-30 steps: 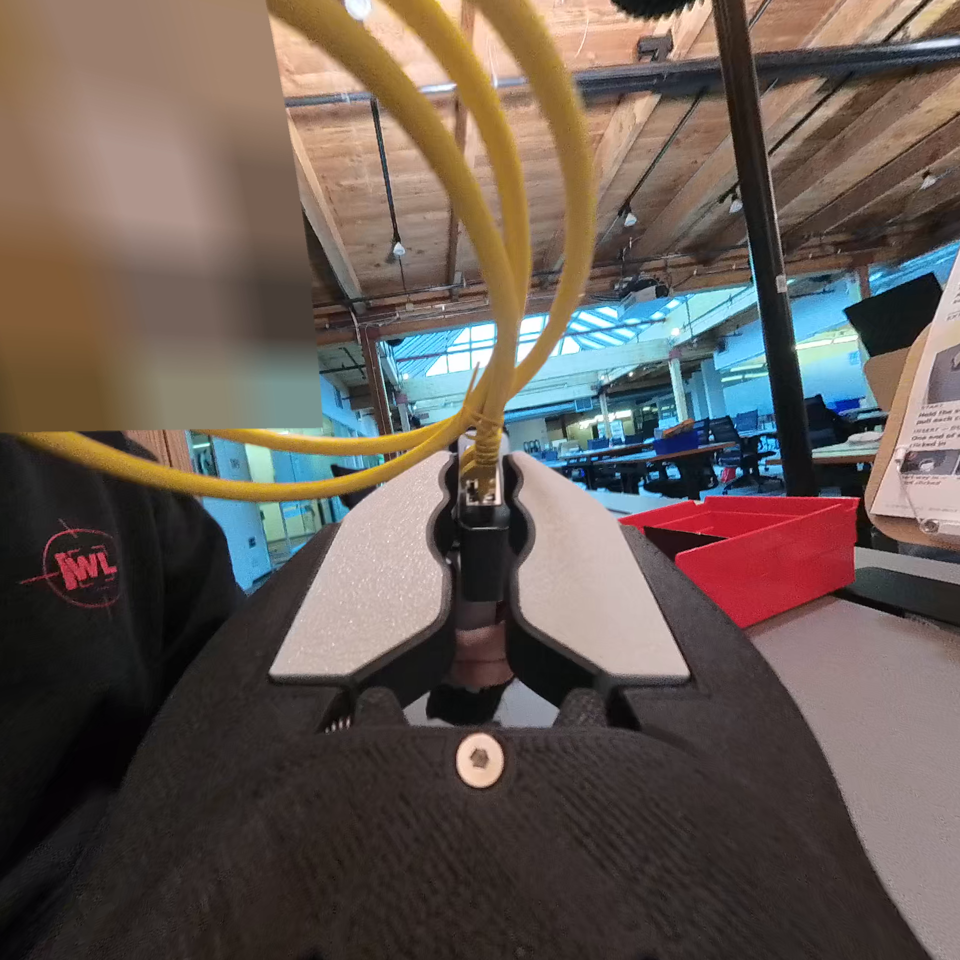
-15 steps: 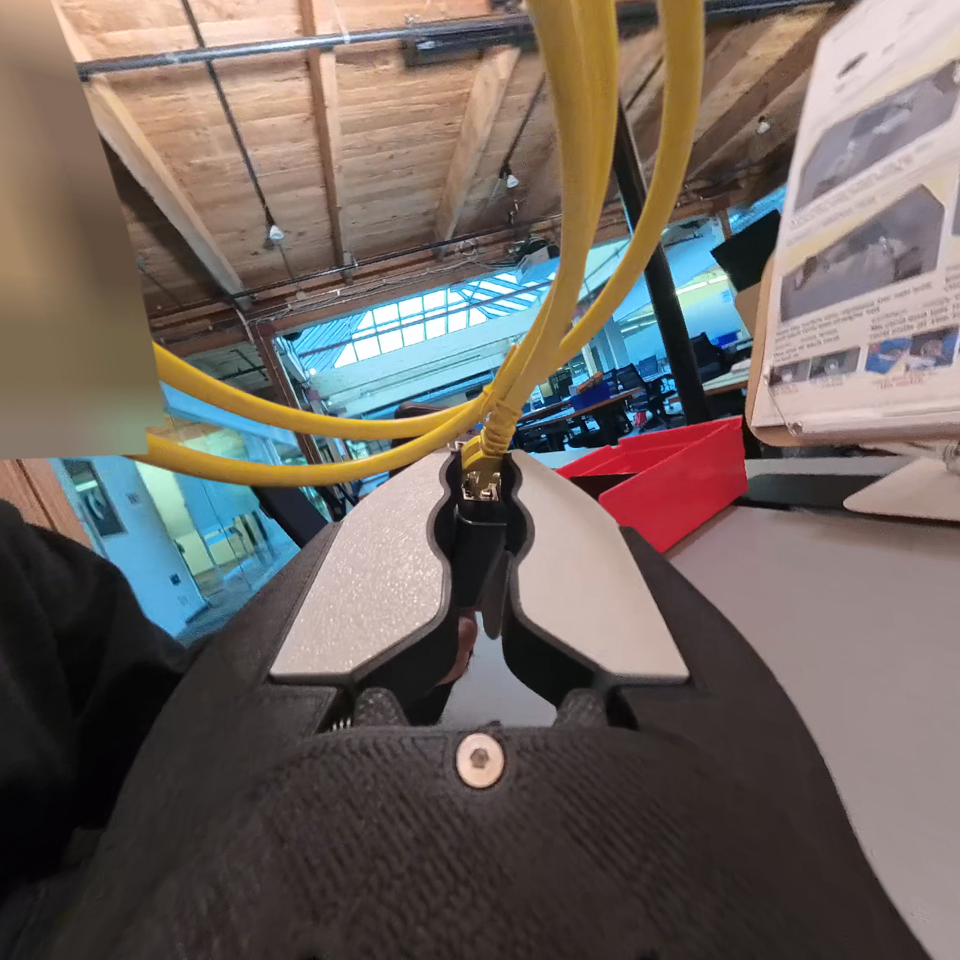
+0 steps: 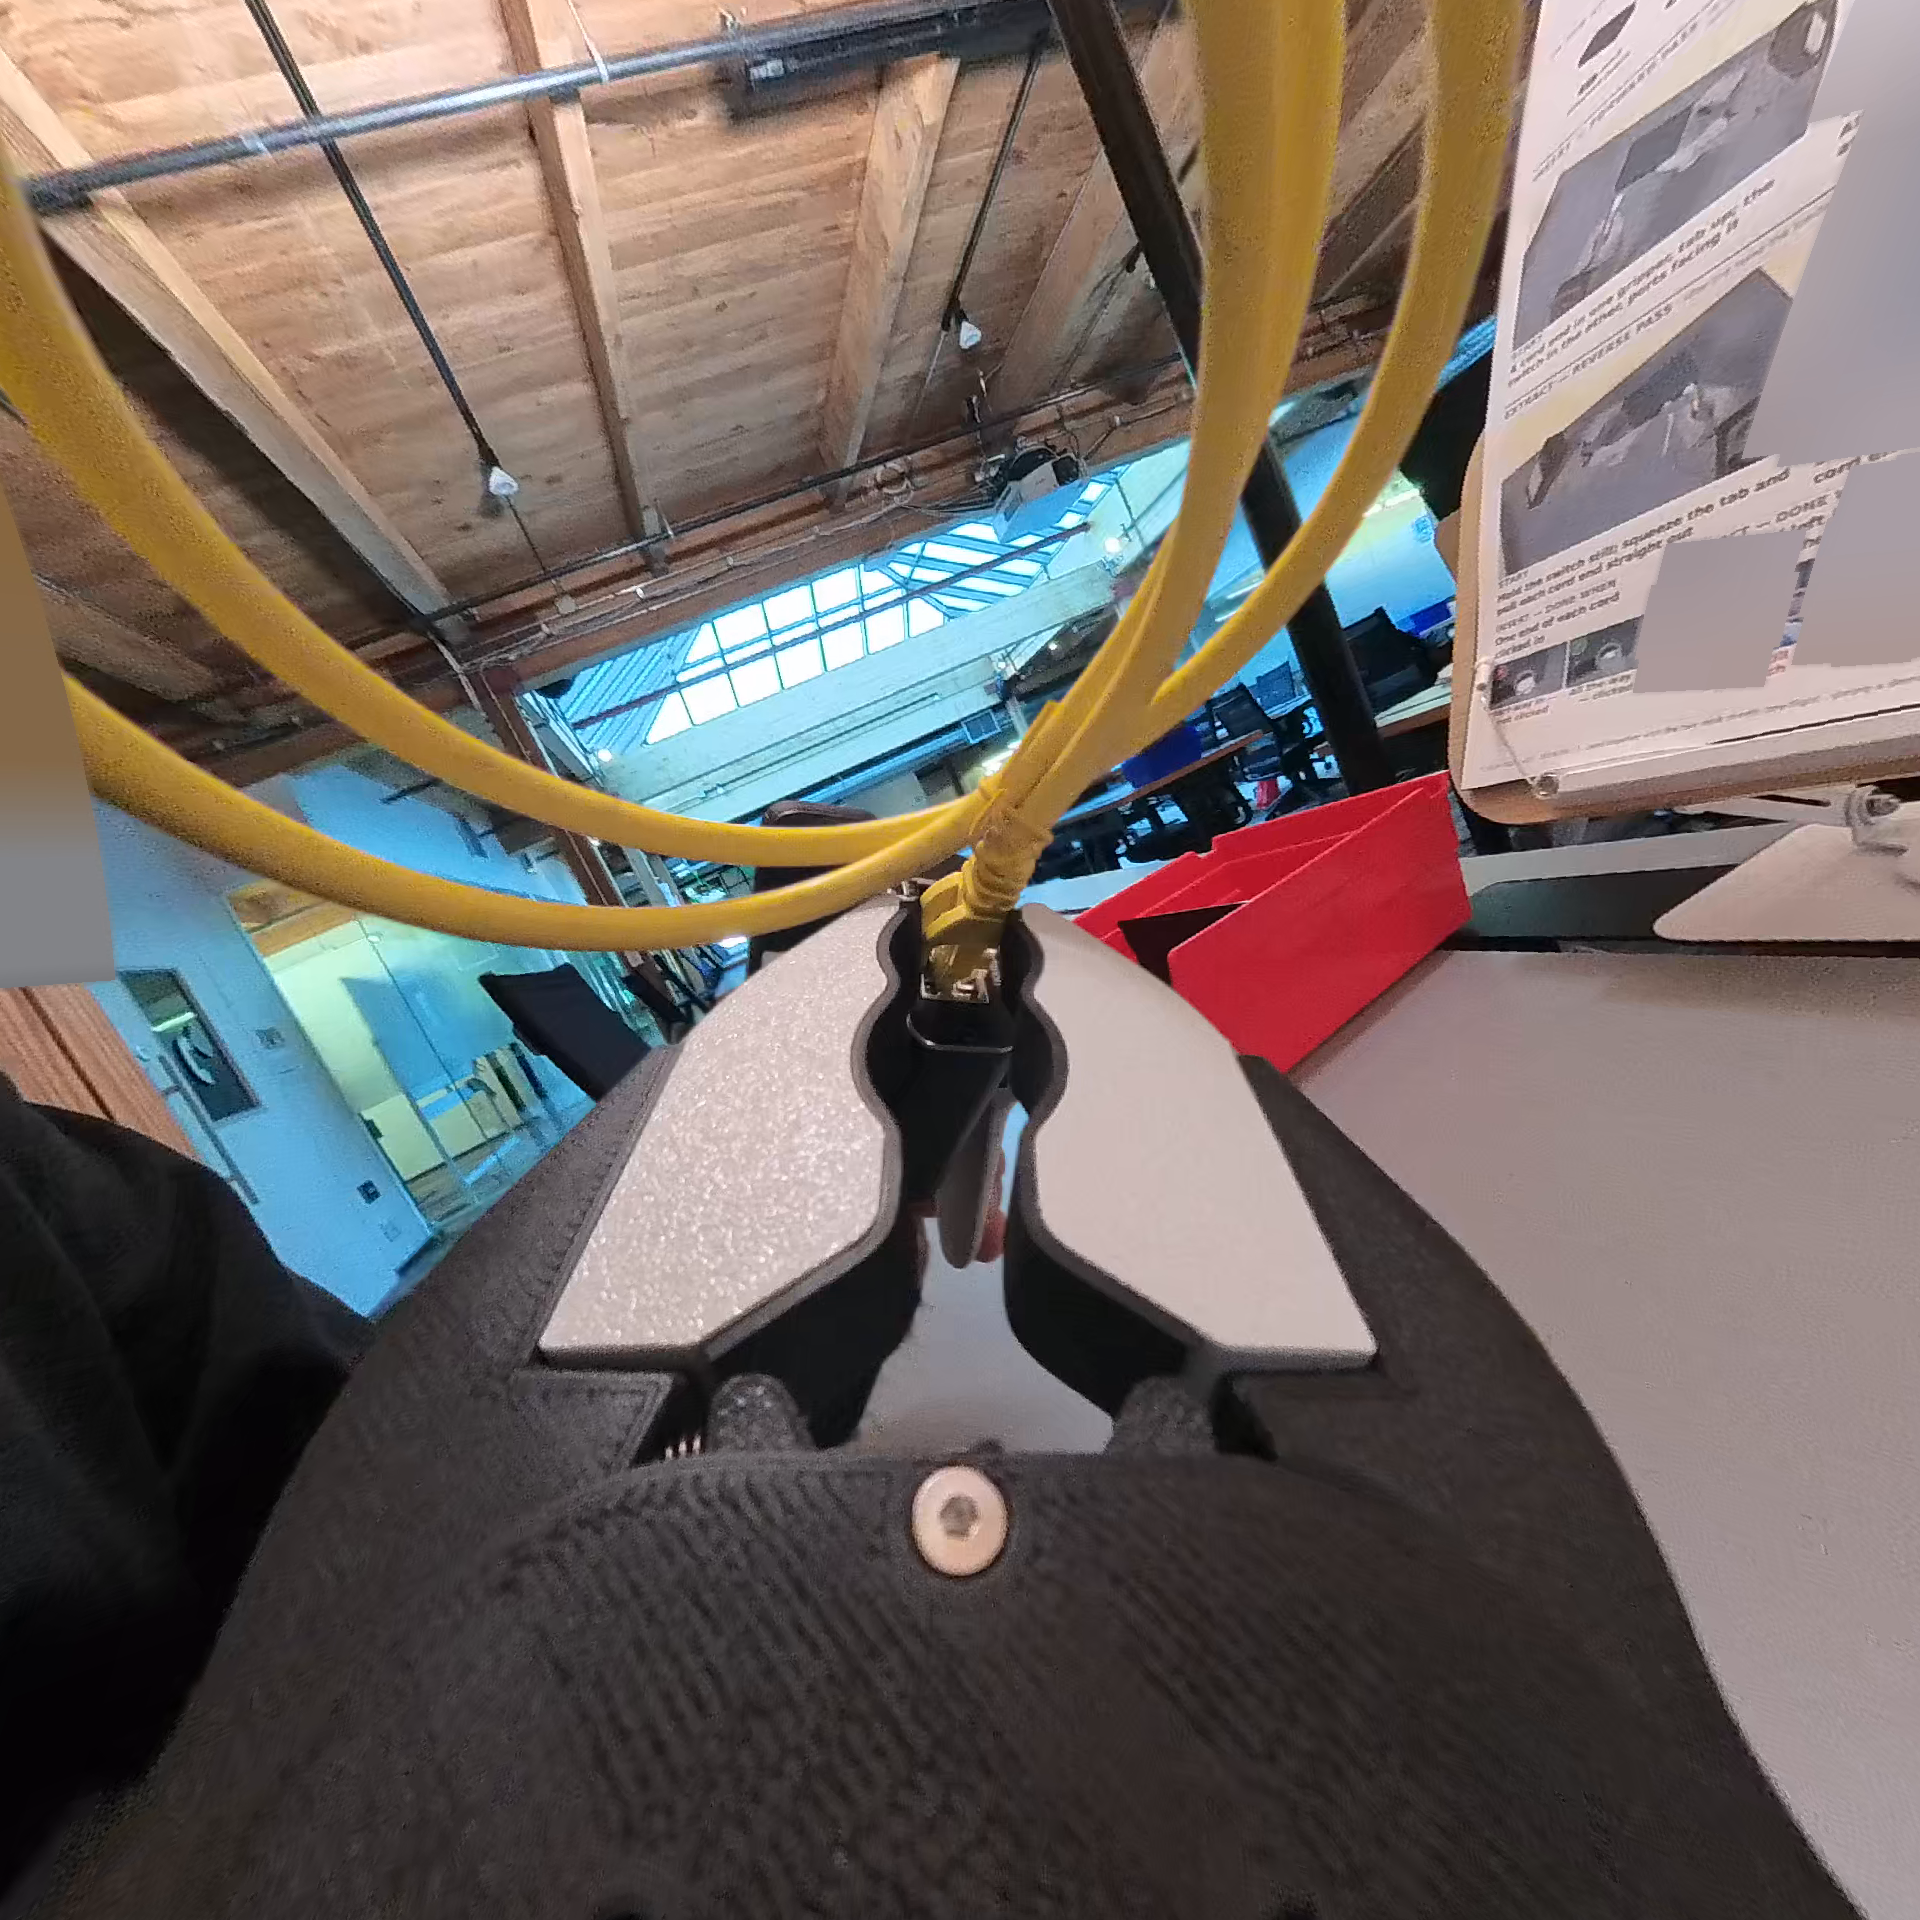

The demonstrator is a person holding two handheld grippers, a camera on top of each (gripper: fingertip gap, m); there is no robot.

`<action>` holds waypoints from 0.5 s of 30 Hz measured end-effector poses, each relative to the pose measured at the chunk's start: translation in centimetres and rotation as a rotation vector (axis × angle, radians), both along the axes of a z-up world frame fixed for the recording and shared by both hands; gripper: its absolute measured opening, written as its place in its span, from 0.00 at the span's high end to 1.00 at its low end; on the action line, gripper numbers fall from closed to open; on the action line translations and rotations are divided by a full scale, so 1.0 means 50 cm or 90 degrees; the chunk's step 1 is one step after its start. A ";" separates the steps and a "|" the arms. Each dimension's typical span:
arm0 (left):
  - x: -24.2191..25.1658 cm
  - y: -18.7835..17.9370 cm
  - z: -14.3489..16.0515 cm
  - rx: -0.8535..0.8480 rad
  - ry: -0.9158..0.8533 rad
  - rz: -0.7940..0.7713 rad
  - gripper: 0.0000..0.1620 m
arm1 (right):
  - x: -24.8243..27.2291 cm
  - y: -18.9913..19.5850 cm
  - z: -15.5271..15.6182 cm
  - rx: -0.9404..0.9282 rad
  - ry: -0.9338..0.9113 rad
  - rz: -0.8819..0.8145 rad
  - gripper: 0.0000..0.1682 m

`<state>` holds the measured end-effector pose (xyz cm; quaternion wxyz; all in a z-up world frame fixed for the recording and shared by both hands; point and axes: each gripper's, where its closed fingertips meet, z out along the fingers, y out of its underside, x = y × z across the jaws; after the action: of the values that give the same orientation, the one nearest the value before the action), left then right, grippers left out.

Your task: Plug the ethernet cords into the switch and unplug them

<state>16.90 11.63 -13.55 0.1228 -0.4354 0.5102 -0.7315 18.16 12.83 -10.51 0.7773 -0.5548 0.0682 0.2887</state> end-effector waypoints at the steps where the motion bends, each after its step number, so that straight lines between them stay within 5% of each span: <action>1: 0.000 0.001 -0.002 -0.006 0.005 -0.003 0.84 | 0.001 0.001 -0.003 -0.004 0.000 -0.001 0.91; 15: -0.016 0.001 0.024 -0.048 -0.015 -0.035 0.84 | -0.005 -0.007 0.022 0.037 0.019 0.034 0.87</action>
<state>16.11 11.70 -12.36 0.0918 -0.4169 0.4924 -0.7585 17.92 12.48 -9.40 0.7840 -0.5293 0.0562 0.3194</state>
